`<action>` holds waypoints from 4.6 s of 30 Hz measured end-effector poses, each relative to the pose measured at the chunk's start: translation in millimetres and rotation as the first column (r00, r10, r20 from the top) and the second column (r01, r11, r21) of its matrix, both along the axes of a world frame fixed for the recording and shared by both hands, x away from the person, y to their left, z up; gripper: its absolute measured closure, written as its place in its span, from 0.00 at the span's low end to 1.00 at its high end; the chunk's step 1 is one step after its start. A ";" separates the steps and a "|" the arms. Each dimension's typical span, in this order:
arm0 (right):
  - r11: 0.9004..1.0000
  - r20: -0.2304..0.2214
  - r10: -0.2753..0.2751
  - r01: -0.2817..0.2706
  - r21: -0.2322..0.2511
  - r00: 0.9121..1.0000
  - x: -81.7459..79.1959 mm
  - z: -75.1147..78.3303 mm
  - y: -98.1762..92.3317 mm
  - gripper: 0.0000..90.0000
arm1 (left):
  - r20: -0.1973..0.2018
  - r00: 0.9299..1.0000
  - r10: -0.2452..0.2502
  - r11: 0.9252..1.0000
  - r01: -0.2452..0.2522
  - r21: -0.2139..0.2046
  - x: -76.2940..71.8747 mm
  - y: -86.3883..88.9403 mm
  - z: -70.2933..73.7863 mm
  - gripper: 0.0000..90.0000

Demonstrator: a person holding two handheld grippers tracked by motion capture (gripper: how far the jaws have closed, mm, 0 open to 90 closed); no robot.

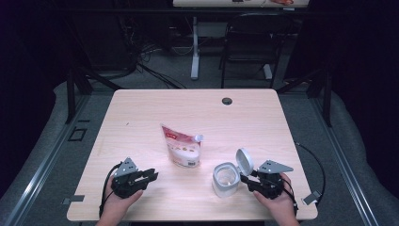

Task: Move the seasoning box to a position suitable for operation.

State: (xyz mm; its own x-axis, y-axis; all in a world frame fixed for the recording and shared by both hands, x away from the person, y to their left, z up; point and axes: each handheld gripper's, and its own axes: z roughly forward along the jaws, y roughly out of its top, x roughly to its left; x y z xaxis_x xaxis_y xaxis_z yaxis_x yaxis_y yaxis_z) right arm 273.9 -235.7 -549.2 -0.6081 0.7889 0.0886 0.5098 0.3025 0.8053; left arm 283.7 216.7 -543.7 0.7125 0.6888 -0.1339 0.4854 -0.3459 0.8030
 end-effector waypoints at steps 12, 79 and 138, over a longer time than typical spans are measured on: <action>1.000 0.016 -0.014 0.014 0.016 1.000 5.3 -1.0 2.4 0.76 | -0.001 1.000 0.012 1.000 -0.012 -0.005 -2.5 3.8 -0.6 0.82; 0.995 0.022 -0.034 0.032 0.093 0.999 43.6 2.9 -4.7 0.86 | -0.014 1.000 0.014 1.000 -0.014 0.000 -1.9 3.6 -3.5 0.80; 0.986 0.135 -0.145 0.132 0.099 0.980 10.7 25.2 -40.0 0.64 | 0.024 1.000 -0.009 1.000 0.009 -0.010 7.5 1.8 -1.8 0.70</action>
State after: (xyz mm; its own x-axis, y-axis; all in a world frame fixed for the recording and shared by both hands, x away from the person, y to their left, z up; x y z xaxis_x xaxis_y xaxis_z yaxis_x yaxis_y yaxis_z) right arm 284.6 -275.7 -524.0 -0.5050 0.8591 0.0834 0.4214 0.1610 0.8925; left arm 291.2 218.5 -545.4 0.7216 0.6812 -0.1238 0.4630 -0.3418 0.8178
